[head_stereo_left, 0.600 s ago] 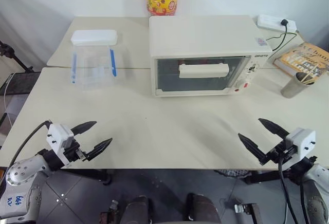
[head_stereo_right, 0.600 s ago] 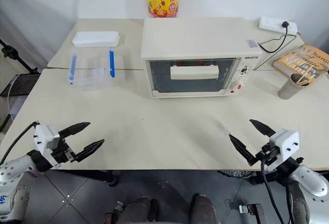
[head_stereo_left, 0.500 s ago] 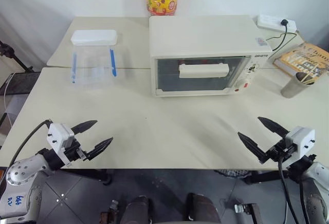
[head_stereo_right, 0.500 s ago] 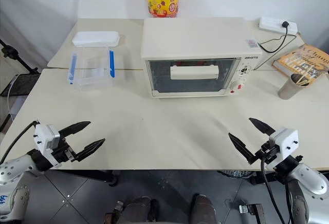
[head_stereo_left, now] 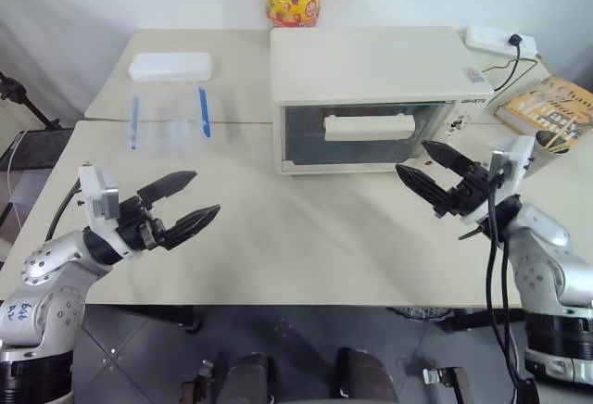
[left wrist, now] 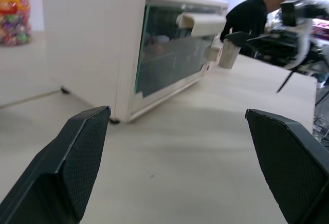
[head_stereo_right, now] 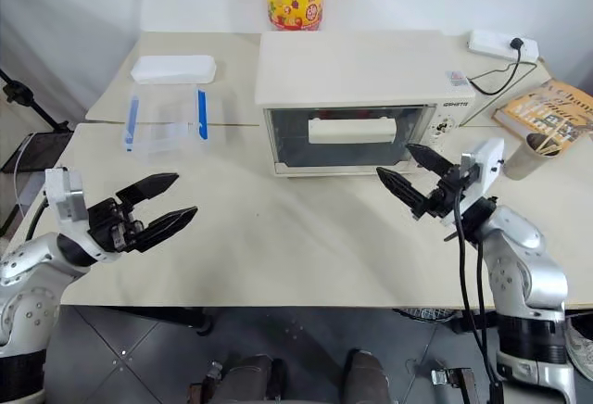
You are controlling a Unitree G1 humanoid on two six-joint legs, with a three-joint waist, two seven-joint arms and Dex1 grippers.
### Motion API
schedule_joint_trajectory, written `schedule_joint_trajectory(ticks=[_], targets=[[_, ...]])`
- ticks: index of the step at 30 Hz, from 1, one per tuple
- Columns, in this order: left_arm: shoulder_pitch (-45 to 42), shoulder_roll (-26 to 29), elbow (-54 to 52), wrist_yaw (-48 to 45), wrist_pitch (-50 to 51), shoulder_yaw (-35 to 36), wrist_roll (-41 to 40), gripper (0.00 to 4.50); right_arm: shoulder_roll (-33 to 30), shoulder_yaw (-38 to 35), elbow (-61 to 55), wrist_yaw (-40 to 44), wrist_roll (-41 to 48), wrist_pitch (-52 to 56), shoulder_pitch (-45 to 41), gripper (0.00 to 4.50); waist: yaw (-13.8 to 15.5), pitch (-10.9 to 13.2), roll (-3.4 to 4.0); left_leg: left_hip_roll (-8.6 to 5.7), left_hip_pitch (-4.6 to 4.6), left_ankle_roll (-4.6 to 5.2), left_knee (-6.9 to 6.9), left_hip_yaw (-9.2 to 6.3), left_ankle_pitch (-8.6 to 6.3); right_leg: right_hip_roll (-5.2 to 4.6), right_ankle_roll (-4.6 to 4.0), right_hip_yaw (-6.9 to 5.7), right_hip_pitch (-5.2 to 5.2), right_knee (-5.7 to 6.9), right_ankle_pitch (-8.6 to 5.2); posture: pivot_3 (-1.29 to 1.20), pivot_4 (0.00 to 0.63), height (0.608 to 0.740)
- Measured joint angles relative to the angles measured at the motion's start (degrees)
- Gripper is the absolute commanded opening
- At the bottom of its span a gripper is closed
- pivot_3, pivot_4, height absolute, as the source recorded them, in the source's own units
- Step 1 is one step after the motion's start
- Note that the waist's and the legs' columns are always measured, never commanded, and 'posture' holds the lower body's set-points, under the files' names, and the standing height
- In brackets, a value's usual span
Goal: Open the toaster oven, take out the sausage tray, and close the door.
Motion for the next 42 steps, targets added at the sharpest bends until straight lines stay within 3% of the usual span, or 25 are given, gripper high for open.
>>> schedule_joint_trajectory(ticks=[5, 13, 24, 27, 39, 42], targets=[[-5.16, -1.07, -0.79, 1.89, 2.07, -2.39, -1.15, 4.48, 0.09, 2.94, 5.75, 3.01, -2.12, -0.35, -6.16, 4.50, -0.18, 0.01, -0.01, 0.06, 0.00, 0.00, 0.14, 0.06, 0.00, 0.08, 0.00, 0.04, 0.00, 0.03, 0.00, 0.00, 0.150, 0.740], [-4.67, -1.70, -0.88, 2.43, 3.48, -3.33, -1.01, 4.48, 1.04, 3.15, 5.71, 6.22, -2.57, -2.25, -6.99, 4.50, -0.16, 0.01, -0.01, 0.11, 0.00, -0.03, 0.15, 0.10, -0.01, 0.15, 0.00, 0.08, -0.01, 0.01, 0.00, 0.00, 0.150, 0.740], [-7.00, -2.36, 2.89, 3.22, 5.03, -4.75, -0.84, 4.48, -2.71, 5.11, -1.72, 12.97, -7.44, -7.37, 0.46, 4.50, -0.20, 0.01, -0.01, 0.24, 0.03, -0.08, 0.10, 0.19, -0.05, 0.32, 0.00, 0.21, -0.07, -0.02, 0.00, 0.00, 0.150, 0.740], [-9.50, -3.55, 6.10, 2.83, 5.28, -5.45, -0.87, 3.89, -4.03, 5.71, -2.58, 15.00, -9.47, -9.90, 2.96, 4.50, -0.20, 0.03, -0.05, 0.26, 0.05, -0.10, 0.13, 0.52, -0.05, 0.36, 0.00, 0.28, -0.09, -0.02, 0.00, 0.00, 0.150, 0.740], [-25.20, -9.71, 20.52, 0.36, 2.43, -11.25, 4.76, 0.12, -4.28, 6.21, -2.35, 16.42, -12.86, -15.69, 4.21, 4.50, -0.03, 0.08, -0.14, 0.30, 0.01, -0.11, 0.20, 0.78, -0.06, 0.44, 0.00, 0.31, -0.13, -0.02, 0.00, 0.00, 0.150, 0.740], [-31.23, -14.08, 26.47, 0.43, 0.19, -14.45, 8.40, 0.04, -4.30, 6.49, -2.10, 16.55, -13.64, -16.88, 4.37, 4.50, 0.62, 0.15, -0.25, 0.29, -0.05, -0.09, 0.43, 0.77, -0.07, 0.44, 0.03, 0.34, -0.10, 0.00, 0.02, 0.00, 0.150, 0.740]])
